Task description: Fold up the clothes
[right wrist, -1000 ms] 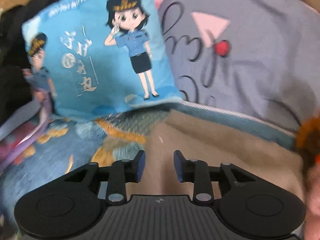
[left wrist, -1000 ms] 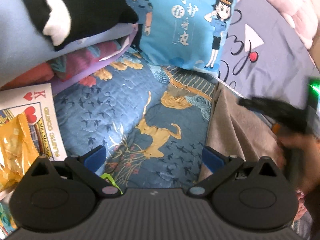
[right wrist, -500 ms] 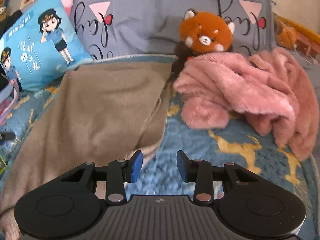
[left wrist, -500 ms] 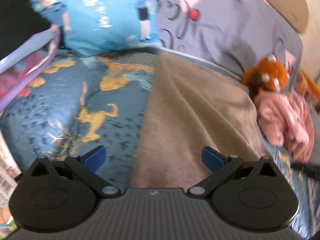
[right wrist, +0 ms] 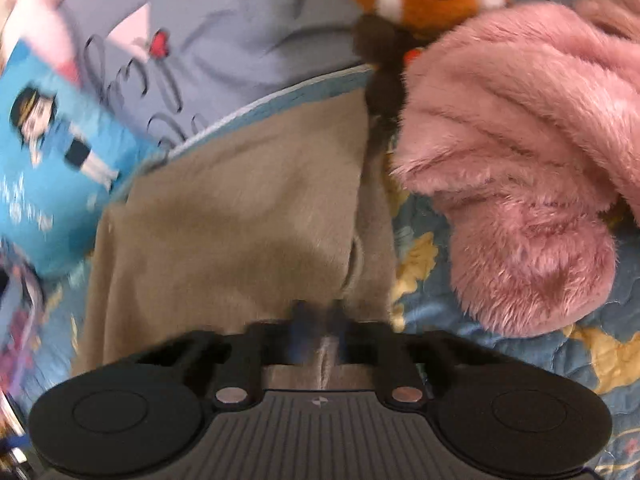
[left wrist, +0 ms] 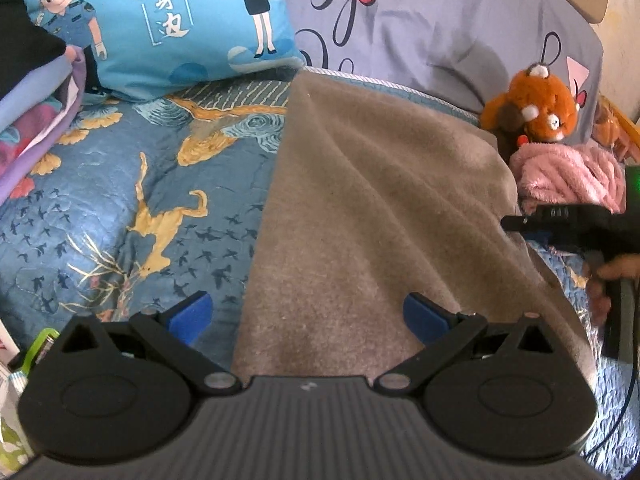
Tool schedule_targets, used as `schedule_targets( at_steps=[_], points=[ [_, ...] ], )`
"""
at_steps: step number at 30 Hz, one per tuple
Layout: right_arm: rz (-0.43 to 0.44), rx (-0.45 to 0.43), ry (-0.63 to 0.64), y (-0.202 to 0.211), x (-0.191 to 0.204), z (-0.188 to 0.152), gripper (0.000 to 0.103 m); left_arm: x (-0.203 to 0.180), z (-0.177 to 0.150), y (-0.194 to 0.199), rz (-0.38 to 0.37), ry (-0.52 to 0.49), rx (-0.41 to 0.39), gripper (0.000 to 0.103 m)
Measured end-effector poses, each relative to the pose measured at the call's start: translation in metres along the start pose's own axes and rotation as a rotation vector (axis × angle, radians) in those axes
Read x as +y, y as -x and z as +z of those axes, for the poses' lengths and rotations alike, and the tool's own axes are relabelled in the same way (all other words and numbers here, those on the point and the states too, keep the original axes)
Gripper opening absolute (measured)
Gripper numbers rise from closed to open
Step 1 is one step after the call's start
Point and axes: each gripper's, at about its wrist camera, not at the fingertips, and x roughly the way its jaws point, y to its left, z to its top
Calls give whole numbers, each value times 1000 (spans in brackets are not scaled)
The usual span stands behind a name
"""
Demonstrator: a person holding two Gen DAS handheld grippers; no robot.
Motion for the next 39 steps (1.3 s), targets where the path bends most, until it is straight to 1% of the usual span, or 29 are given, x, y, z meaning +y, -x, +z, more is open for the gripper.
schedule_targets(
  at_steps=[1,3,6,7,10,11,13,14,15,16,17,19,21,22,24,27,30,33,35,37,39],
  points=[
    [-6,-8,4,1,0,3,4,-1,-1,-1,2,-7,3,103],
    [-46,-34,67,3,8,10,4,-3,-2,-2,8,-19,10,103],
    [-130,-90,120,7,20,27,4,-4,-3,-2,11,-26,10,103],
    [-168,-90,142,4,24,33,4,-5,-3,-2,11,-27,11,103],
    [-269,-65,238,-13,36,48,4,-5,-3,-4,15,-32,15,103],
    [-294,-42,257,-20,39,51,4,-5,-3,-4,18,-36,17,103],
    [-321,30,250,-33,36,54,4,-6,-4,-5,24,-43,20,103],
    [-329,59,239,-37,36,54,6,-6,-4,-5,26,-46,19,103],
    [-335,75,221,-39,35,54,8,-6,-3,-5,27,-48,19,103],
    [-330,61,191,-34,34,52,10,-6,-3,-5,28,-50,19,103],
    [-310,39,155,-26,32,50,19,-6,-3,-5,29,-51,18,103],
    [-220,-4,51,-3,24,40,32,-5,-2,-4,27,-46,15,103],
    [-142,-47,-44,24,14,24,31,-4,-2,-2,28,-39,13,103],
    [-121,-68,-81,38,11,14,31,-3,-2,-2,28,-37,11,103],
    [-91,-76,-123,65,2,-12,31,-3,-2,1,27,-38,7,103],
    [-56,-50,-129,105,-11,-59,32,-6,-3,8,24,-38,-7,103],
    [1,14,-86,138,-19,-112,33,-13,-8,24,15,-34,-32,103],
    [62,75,-43,168,-24,-164,34,-31,-24,50,-4,-84,-61,103],
    [114,105,-62,178,-28,-189,37,-46,-39,65,-39,-114,-60,103],
    [166,141,-122,181,-31,-208,38,-61,-55,77,-78,-129,-43,103],
    [183,153,-135,184,-28,-222,38,-77,-68,86,-92,-150,-23,103]
  ],
)
